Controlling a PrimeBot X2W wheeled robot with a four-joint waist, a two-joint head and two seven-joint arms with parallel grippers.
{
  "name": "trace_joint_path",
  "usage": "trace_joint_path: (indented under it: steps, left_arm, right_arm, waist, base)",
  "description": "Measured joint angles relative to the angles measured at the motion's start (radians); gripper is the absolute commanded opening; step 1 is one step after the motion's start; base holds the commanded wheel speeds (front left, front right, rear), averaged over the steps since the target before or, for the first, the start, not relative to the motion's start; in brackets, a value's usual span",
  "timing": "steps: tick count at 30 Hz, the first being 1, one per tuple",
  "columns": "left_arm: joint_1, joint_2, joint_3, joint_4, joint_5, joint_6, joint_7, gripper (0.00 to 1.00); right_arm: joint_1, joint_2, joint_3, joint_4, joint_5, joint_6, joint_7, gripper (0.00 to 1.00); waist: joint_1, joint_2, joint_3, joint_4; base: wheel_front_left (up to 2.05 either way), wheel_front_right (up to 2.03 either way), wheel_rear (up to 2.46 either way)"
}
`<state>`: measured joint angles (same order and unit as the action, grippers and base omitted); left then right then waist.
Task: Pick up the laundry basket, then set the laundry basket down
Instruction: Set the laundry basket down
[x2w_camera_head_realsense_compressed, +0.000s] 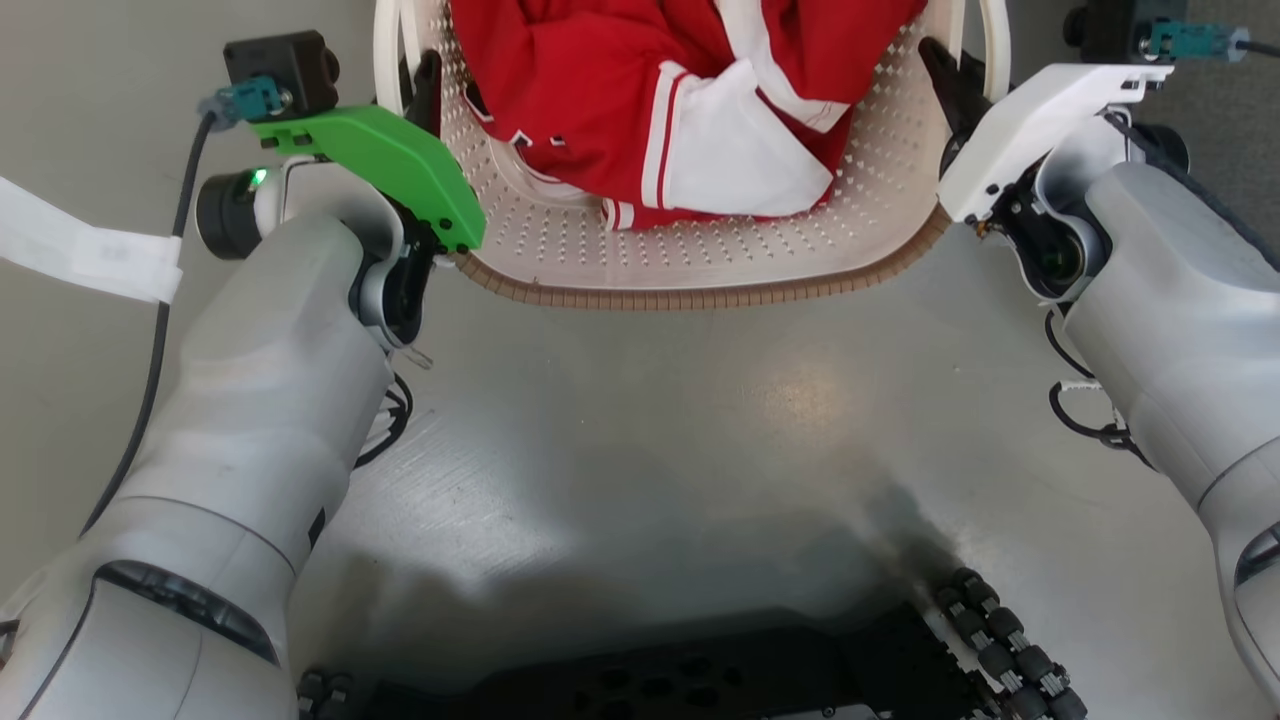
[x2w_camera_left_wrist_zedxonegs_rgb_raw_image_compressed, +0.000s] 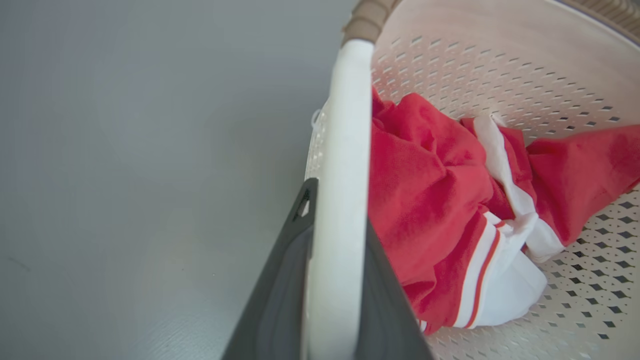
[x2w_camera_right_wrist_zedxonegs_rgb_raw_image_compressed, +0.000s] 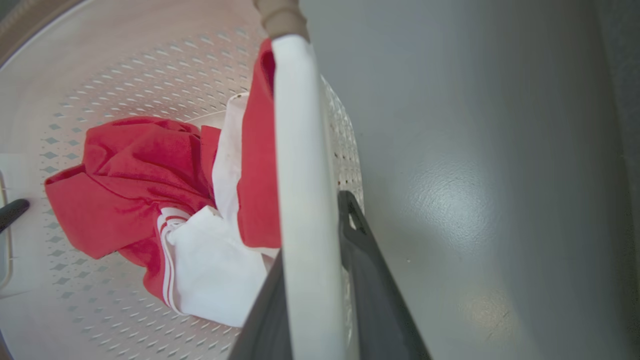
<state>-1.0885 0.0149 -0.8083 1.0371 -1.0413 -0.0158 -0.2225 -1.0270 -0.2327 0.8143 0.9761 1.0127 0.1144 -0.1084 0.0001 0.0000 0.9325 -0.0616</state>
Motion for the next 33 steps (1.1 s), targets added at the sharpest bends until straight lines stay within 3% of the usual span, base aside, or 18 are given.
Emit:
trace_joint_path:
  steps: [28,32,33]
  left_arm:
    - [-0.007,0.002,-0.038,0.016,-0.039,0.0,-0.016,0.0]
    - [-0.007,0.002,-0.043,0.02,-0.044,0.0,-0.016,0.0]
    - [-0.007,0.002,-0.045,0.021,-0.045,0.0,-0.016,0.0]
  right_arm:
    - [-0.01,0.012,0.041,0.034,0.025,0.003,-0.041,0.0]
    - [-0.01,0.014,0.044,0.036,0.027,0.003,-0.042,0.24]
    - [-0.011,0.014,0.045,0.036,0.027,0.003,-0.044,0.24]
  waist:
    - [-0.0001,0.0,0.054,-0.001]
    - [-0.0001,0.0,0.057,-0.002]
    - [-0.0001,0.0,0.058,-0.002]
  base:
    - [0.0,0.0,0.0]
    - [0.0,0.0,0.0]
    - [0.0,0.0,0.0]
